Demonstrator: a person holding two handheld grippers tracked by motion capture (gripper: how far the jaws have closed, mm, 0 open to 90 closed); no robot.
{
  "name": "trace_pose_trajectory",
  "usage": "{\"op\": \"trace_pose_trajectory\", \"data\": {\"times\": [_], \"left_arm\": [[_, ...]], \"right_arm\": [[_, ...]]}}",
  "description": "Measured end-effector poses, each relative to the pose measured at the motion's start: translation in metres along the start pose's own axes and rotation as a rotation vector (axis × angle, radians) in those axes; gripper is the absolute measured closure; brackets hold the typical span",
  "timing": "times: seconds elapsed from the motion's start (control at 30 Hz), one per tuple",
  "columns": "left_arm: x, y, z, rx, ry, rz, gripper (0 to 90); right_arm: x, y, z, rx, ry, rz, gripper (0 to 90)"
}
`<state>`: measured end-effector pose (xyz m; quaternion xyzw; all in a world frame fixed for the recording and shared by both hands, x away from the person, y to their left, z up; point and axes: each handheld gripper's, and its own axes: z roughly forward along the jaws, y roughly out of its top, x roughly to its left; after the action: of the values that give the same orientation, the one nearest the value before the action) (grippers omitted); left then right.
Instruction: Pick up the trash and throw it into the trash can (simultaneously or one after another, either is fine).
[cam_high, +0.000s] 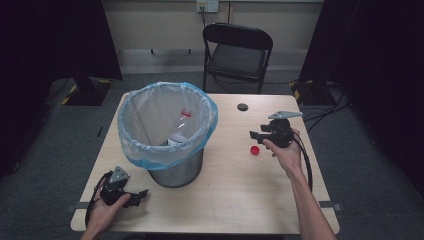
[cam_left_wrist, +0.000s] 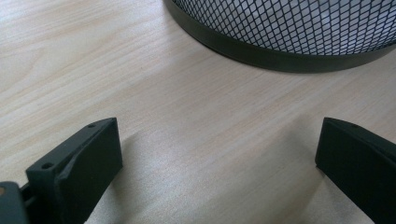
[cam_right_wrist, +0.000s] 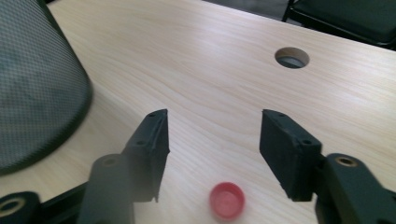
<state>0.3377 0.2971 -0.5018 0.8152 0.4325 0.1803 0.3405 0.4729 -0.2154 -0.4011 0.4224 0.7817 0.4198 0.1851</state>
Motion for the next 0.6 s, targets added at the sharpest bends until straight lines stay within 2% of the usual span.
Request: {"op": "trace_pose_trajectory", "data": {"times": [0.07,0.17,0.23,0.3,0.37,0.5,0.6], "left_arm": [[0.000,0.000,0.000,0.000,0.000,0.000,0.0],[0.000,0.000,0.000,0.000,0.000,-0.001,0.0],[0.000,0.000,0.000,0.000,0.000,0.000,0.0],[0.000,0.000,0.000,0.000,0.000,-0.002,0.0],[0.000,0.000,0.000,0.000,0.000,0.000,0.0],[0.000,0.000,0.000,0.000,0.000,-0.001,0.0],[0.000,0.000,0.000,0.000,0.000,0.000,0.0]], "right_arm": [[-0.003,-0.006,0.004,0.004,0.009,0.015,46.2],[-0.005,-0.016,0.011,0.059,-0.002,0.022,46.2],[-0.008,-0.024,0.016,0.082,0.018,0.063,40.5],[-0.010,-0.031,0.021,0.099,0.038,0.083,40.6],[-0.011,-0.037,0.025,0.115,0.036,0.094,40.1],[-0.012,-0.047,0.032,0.123,0.047,0.084,38.0],[-0.015,-0.053,0.036,0.120,0.060,0.097,38.6]]}}
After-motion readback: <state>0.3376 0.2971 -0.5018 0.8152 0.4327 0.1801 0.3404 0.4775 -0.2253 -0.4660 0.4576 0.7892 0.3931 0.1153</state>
